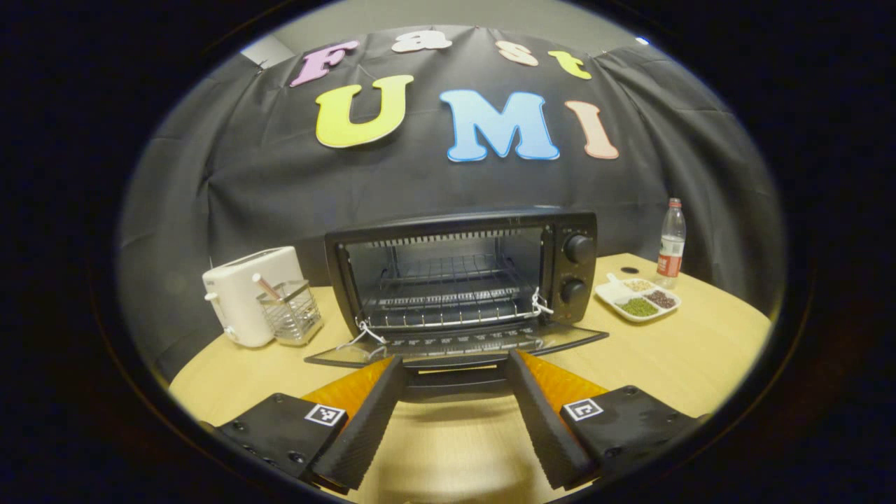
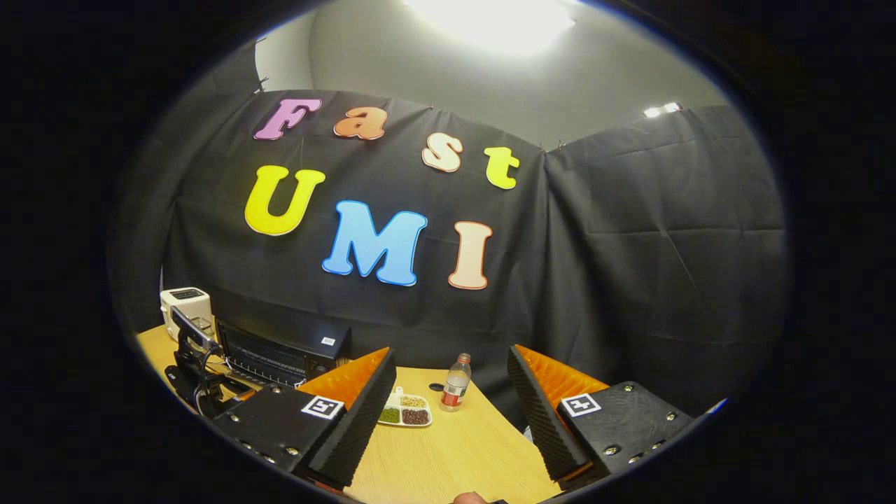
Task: Open the electric oven with the left hand, put the food in, and close the electric oven.
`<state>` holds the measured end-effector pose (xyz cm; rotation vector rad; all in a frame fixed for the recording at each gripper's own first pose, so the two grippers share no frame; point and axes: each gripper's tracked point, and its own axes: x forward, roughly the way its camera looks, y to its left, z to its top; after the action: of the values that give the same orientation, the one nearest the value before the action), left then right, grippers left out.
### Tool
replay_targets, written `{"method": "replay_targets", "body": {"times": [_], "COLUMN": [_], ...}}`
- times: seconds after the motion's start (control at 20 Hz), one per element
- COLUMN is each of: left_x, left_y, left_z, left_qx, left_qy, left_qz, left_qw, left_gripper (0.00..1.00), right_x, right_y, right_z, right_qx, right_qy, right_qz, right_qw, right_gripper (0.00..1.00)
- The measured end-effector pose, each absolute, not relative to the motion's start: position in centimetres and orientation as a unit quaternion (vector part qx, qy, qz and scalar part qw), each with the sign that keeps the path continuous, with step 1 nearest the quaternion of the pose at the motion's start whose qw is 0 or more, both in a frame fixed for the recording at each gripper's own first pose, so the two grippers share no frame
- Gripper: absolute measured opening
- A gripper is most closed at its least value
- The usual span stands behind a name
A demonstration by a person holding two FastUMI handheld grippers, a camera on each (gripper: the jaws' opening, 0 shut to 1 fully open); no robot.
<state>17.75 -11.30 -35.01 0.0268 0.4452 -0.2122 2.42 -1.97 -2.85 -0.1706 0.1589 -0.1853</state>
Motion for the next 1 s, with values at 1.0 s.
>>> {"method": "replay_targets", "body": {"times": [1.0], "left_x": [6.8], "left_y": [-9.8], "left_z": [-21.4], "left_qx": [0.005], "left_qy": [0.146], "left_qz": [-0.042], "left_qw": [0.988], "left_gripper": [1.0], "right_x": [-1.8], "right_y": [-2.8], "right_z": [-6.7], "right_qx": [-0.013], "right_qy": [0.106], "right_qz": [0.022], "right_qw": [0.994], "right_gripper": [0.97]}}
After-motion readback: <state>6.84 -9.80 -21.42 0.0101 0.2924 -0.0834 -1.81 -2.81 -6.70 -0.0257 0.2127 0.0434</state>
